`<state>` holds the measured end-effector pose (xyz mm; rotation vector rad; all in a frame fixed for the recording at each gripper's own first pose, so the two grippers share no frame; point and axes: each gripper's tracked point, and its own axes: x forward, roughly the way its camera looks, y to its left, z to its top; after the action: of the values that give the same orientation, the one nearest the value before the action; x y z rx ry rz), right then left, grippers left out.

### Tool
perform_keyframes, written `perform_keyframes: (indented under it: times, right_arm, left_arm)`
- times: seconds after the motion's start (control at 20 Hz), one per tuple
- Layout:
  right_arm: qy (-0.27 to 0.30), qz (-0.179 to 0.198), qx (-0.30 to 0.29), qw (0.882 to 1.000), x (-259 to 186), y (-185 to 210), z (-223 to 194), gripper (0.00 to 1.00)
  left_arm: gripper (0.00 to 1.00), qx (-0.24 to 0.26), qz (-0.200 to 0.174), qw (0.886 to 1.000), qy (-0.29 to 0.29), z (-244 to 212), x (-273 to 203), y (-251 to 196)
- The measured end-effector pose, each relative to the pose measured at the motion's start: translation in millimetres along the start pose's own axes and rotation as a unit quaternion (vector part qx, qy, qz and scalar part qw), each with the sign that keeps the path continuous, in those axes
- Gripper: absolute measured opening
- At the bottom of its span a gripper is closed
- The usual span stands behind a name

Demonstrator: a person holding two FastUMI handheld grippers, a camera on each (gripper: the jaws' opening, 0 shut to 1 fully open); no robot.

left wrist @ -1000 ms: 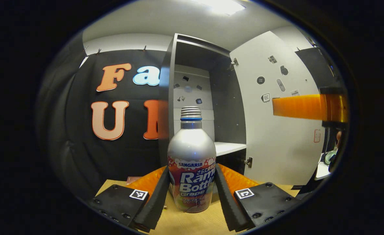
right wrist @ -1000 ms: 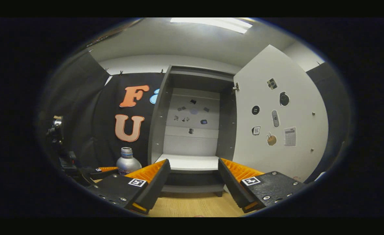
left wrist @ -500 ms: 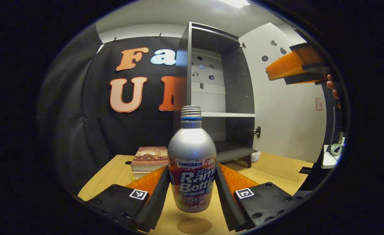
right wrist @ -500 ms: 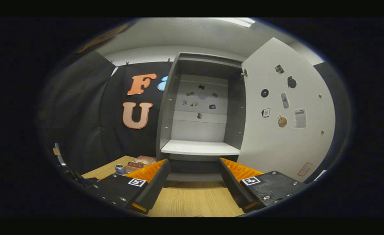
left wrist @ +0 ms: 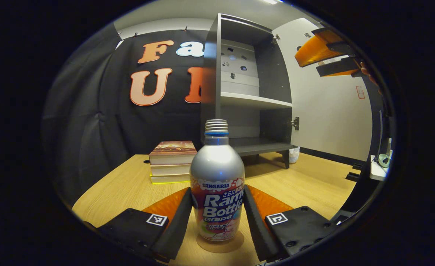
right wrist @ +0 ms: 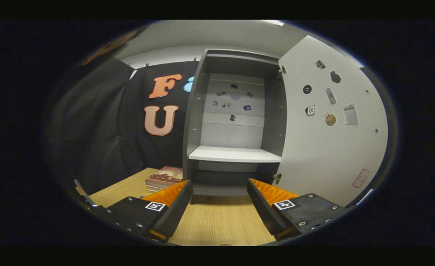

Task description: Open the cabinet door with the right hand, grasp the bottle in the cabinet with the left hand and place it on the coaster, then close the cabinet door with the right hand.

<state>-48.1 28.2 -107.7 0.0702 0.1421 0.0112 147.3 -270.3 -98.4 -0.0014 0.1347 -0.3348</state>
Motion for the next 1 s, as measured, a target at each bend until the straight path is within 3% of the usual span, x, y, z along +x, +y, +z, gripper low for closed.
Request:
perform_keyframes:
  times: [1.0]
  right_arm:
    - [0.033, 0.014, -0.015, 0.999, -8.9, 12.1, -16.4, 0.91]
  left_arm:
    - [0.87, 0.005, -0.011, 1.0, 0.028, -14.6, -6.3, -1.0]
